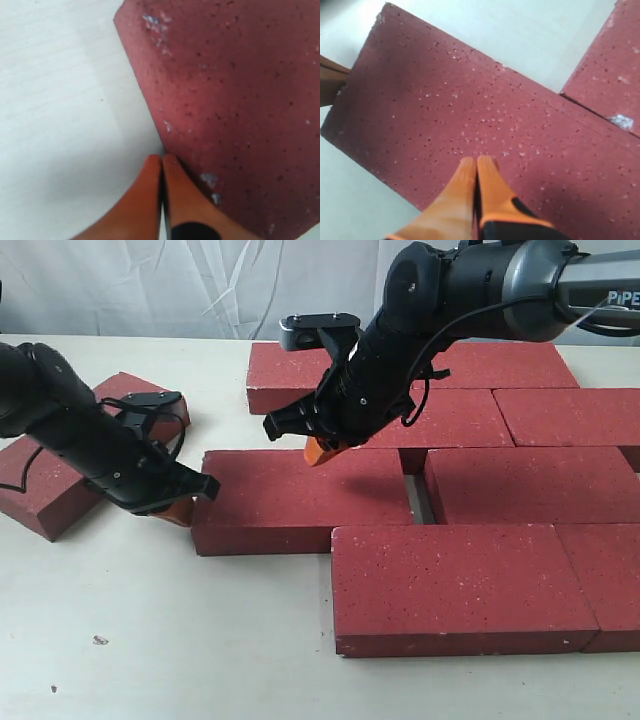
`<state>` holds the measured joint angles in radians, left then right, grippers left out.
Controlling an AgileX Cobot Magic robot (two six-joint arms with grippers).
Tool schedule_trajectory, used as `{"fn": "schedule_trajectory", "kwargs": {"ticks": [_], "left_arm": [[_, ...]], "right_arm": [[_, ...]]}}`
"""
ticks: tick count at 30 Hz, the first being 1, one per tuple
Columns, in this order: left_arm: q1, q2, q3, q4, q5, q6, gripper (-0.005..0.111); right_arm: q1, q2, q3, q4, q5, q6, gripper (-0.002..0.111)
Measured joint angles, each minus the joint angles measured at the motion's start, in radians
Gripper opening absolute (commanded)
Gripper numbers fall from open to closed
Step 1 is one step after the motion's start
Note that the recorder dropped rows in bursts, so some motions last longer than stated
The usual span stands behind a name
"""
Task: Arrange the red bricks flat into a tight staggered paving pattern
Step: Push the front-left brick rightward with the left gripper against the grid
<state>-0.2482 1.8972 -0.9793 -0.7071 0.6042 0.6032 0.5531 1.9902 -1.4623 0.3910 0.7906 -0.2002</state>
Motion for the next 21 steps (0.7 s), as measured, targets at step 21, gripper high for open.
{"fn": "schedule_trajectory", "kwargs": {"ticks": [21], "left_arm": [[-0.069,0.0,0.0,-0.107,-0.045,0.071,0.0]], "right_arm": [[0.0,0.0,0.0,0.002,-0.02,0.0,-0.001]]}}
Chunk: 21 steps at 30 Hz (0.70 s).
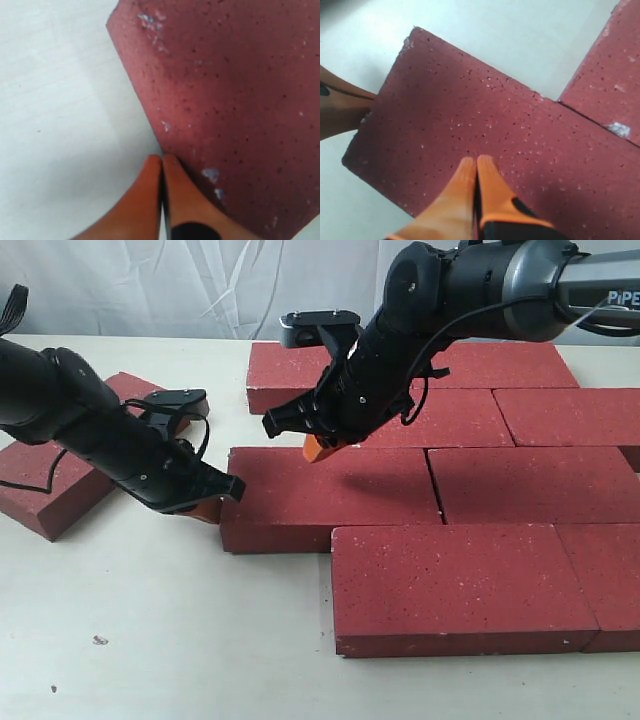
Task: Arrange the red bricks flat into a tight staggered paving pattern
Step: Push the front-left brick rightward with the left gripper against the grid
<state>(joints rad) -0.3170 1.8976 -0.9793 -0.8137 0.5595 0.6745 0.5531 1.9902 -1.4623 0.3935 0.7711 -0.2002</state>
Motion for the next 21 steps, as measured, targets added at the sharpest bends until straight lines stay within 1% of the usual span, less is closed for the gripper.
{"fn": "schedule_trajectory", "kwargs": {"ticks": [8,15,21], "left_arm": [[-0.002,0.022,0.0,-0.01,-0.002,0.006,0.0],[-0.035,0.039,-0.003,-0.01,-0.026,0.01,0.0],[-0.04,0.041,-0.012,0.009,-0.026,0.01,0.0]], "right_arm": [[0.0,0.0,0.0,0.0,-0.011,0.0,-0.001],[0.0,0.0,0.0,0.0,-0.015,0.0,-0.001],[0.0,0.0,0.0,-0.002,-0.026,-0.002,-0.001]]}}
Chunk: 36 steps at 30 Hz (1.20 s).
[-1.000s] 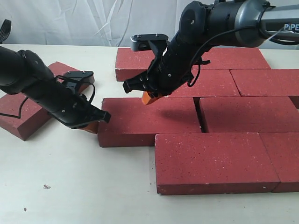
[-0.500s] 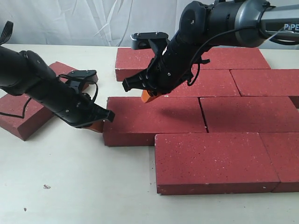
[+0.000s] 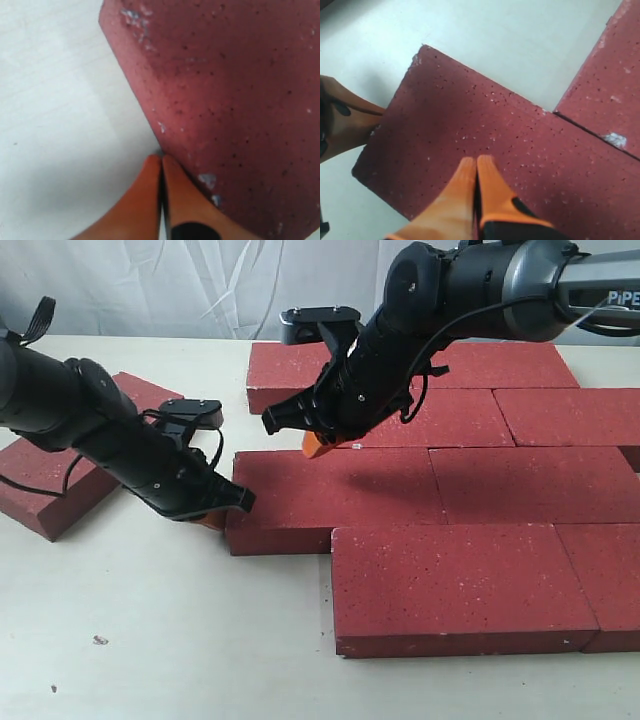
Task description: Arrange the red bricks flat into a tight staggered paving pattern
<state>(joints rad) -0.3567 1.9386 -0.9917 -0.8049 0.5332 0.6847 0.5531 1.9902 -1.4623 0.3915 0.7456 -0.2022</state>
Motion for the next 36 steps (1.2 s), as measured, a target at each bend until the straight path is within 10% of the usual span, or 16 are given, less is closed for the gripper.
{"fn": "schedule_trajectory", "kwargs": {"ticks": [15,36], "left_arm": [[0.008,-0.017,-0.012,0.092,0.046,-0.036,0.0],[0.203,-0.276,-0.025,0.147,0.025,-0.106,0.0]], "right_arm": [[0.0,0.0,0.0,-0.009,-0.011,0.0,-0.001],[0.0,0.0,0.0,-0.016,-0.013,0.0,-0.001]]}}
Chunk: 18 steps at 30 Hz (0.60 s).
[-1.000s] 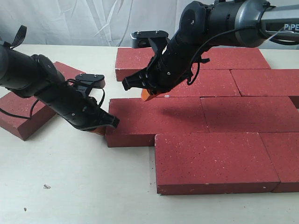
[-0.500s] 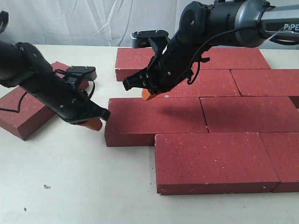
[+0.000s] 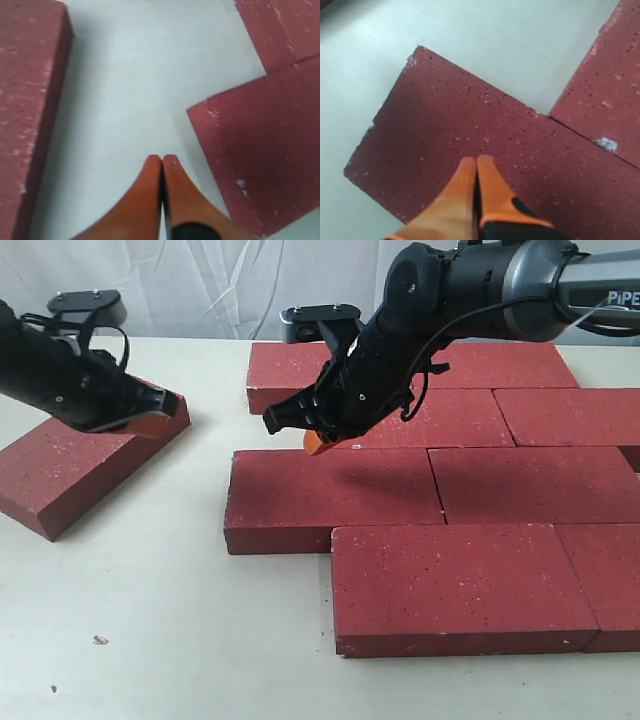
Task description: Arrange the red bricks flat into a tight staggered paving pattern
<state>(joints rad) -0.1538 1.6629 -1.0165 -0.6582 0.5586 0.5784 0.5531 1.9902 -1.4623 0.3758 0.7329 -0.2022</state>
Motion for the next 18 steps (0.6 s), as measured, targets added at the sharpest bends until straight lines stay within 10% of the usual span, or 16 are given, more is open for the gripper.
{"fn": "schedule_trajectory", "kwargs": {"ticks": [8,18], "left_arm": [[0.03,-0.004,-0.178,0.588,0.082,-0.476,0.0],[0.034,0.139,-0.209,0.696,0.066,-0.697,0.005]], "right_arm": [[0.0,0.0,0.0,0.0,-0.002,-0.002,-0.001],[0.0,0.0,0.0,-0.001,0.026,-0.002,-0.001]]}}
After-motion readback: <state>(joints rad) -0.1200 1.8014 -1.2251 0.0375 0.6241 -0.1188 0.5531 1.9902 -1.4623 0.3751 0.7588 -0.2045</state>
